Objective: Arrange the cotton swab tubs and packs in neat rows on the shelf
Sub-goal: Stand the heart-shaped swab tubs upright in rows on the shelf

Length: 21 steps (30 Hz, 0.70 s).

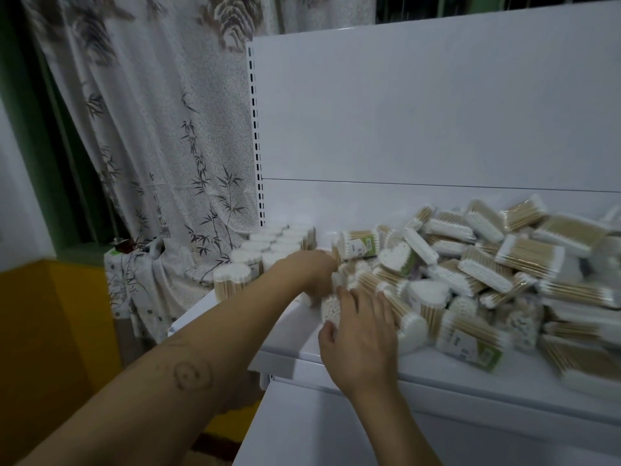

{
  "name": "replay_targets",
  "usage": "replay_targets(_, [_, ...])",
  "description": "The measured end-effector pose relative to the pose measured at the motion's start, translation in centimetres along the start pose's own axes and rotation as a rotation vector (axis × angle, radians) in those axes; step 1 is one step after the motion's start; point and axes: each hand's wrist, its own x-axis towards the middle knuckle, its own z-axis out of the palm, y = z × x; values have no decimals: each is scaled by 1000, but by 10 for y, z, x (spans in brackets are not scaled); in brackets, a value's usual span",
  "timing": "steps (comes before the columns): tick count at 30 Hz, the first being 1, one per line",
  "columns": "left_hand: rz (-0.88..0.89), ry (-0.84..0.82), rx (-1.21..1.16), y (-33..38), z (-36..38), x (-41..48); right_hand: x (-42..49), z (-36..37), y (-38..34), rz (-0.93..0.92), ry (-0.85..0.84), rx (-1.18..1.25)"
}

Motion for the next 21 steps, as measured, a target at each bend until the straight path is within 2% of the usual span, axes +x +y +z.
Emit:
replay_targets(3, [40,-7,-75,-5,-5,-6,2,-1,1,5,38,23])
replay_targets(11, [18,-12,-59,-24,-10,-28,0,-5,-2,-7,117,100])
replay_targets(21, [3,25,74,-21,-1,-40,-2,-9,-5,-7,-2,91])
